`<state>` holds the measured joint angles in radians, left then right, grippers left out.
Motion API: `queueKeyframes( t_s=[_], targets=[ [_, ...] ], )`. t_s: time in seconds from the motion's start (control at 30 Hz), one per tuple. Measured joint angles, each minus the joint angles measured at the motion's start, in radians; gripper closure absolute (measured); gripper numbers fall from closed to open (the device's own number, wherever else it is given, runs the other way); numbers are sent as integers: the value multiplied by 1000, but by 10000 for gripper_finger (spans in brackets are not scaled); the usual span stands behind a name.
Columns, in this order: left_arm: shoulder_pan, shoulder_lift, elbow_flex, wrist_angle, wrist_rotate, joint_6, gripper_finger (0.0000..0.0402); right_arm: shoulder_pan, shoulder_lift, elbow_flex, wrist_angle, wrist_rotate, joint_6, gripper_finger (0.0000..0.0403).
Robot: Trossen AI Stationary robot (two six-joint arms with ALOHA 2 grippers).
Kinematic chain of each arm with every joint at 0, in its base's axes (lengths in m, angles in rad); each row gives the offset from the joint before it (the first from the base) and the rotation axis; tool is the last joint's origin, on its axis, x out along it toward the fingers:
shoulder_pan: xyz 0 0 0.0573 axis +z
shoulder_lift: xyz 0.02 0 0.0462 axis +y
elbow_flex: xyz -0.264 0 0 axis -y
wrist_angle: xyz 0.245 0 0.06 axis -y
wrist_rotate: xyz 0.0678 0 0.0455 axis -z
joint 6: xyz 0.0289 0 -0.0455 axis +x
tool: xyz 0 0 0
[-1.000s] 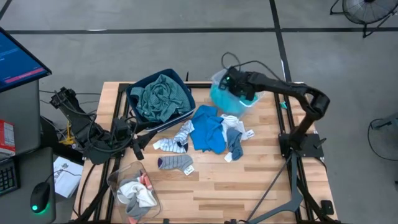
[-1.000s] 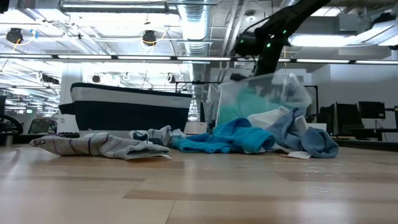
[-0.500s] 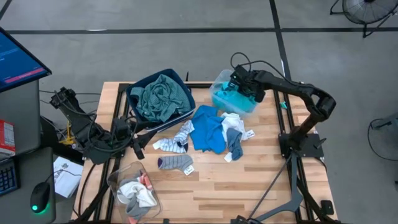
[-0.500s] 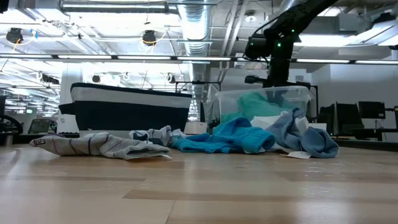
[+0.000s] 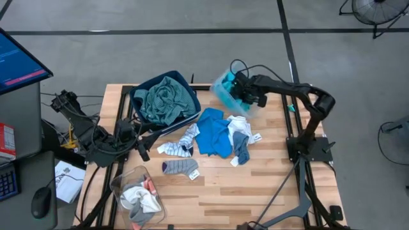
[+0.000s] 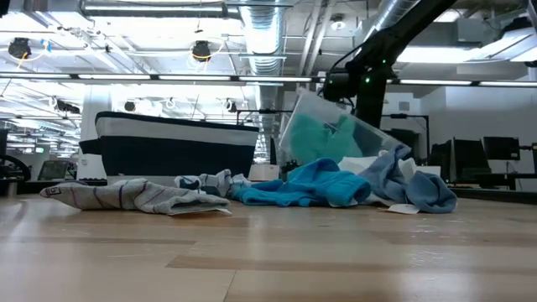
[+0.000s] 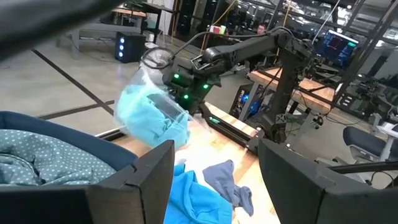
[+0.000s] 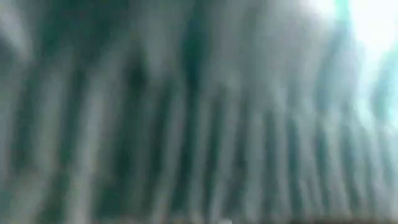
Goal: Pick & Place Cloths
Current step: Put the light blue shorts into the white bin
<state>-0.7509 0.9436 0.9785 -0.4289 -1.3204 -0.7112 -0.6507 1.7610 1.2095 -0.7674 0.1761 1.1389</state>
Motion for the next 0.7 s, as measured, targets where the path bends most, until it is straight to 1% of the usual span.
queueKeyframes(
  t_s=[0.17, 0.23, 0.37, 0.53, 0.7],
  targets=[
    [1, 0, 0, 0, -19, 0, 188, -29, -65, 31, -97, 27, -112, 403],
    [1, 0, 0, -1, -24, 0, 188, -47, -94, 45, -102, 33, -151, 403],
    [1, 0, 0, 0, -45, 0, 188, -72, -127, 71, -106, 42, -160, 403],
    [1, 0, 0, 0, -52, 0, 188, -71, -115, 144, -100, 39, -203, 403],
    [1, 0, 0, 0, -54, 0, 188, -64, -49, 197, -87, 34, -208, 403]
  ],
)
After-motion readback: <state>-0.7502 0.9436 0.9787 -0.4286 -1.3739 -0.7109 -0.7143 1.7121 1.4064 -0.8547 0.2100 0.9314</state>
